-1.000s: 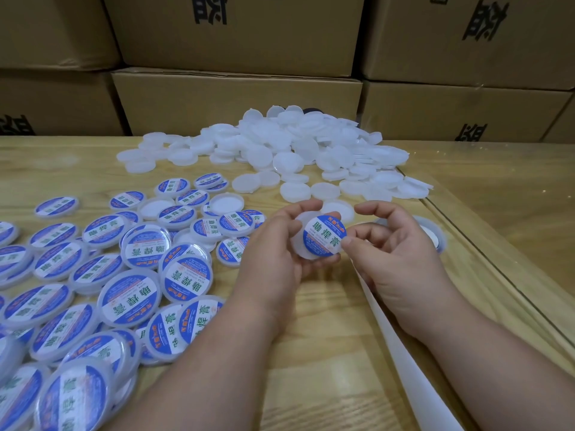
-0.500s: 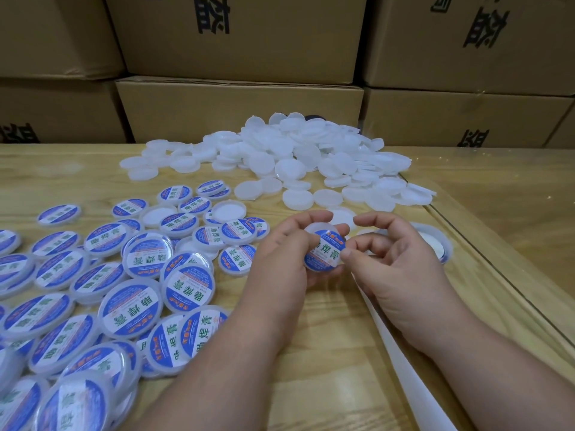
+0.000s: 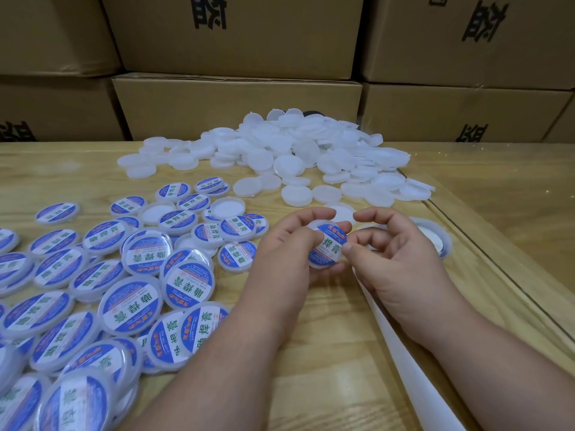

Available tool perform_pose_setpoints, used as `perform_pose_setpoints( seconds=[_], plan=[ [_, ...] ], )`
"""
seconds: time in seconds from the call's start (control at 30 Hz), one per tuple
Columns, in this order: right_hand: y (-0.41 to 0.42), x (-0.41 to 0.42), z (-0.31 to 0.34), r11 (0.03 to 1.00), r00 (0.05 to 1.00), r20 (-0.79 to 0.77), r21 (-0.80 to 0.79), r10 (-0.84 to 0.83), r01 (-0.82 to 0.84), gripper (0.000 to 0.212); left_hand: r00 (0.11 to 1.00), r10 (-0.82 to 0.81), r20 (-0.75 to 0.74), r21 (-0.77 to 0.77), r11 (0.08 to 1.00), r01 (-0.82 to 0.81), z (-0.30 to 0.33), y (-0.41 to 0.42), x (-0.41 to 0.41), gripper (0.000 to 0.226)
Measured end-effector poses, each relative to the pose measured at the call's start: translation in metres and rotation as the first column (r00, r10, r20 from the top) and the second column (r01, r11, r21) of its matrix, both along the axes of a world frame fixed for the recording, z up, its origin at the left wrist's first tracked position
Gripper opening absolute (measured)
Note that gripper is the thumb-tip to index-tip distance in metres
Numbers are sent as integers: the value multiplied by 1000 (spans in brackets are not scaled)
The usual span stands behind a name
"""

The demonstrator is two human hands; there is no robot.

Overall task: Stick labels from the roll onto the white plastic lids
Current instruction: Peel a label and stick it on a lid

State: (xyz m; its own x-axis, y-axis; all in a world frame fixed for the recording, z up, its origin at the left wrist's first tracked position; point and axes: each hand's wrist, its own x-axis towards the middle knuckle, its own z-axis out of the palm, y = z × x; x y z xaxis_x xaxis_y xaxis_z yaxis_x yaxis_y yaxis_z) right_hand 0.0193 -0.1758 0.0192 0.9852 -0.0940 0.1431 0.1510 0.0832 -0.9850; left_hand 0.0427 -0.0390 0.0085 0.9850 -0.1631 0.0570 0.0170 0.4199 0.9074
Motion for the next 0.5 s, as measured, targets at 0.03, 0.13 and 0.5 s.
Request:
perform_pose_setpoints(
  seconds=[0.03, 0.13, 0.5],
  plan=[
    [0, 0, 0, 1000, 1000, 0, 1, 0, 0, 34, 1000, -4, -2, -2, 1000, 4, -1, 0, 0, 42],
    [0, 0, 0, 1000, 1000, -2, 4, -8, 8, 34, 1000, -13, -1, -13, 1000, 13, -1, 0, -1, 48],
    [0, 0, -1, 1000, 1000, 6, 6, -17, 17, 32, 998, 4, -60, -50, 999, -7, -3, -2, 2, 48]
  ],
)
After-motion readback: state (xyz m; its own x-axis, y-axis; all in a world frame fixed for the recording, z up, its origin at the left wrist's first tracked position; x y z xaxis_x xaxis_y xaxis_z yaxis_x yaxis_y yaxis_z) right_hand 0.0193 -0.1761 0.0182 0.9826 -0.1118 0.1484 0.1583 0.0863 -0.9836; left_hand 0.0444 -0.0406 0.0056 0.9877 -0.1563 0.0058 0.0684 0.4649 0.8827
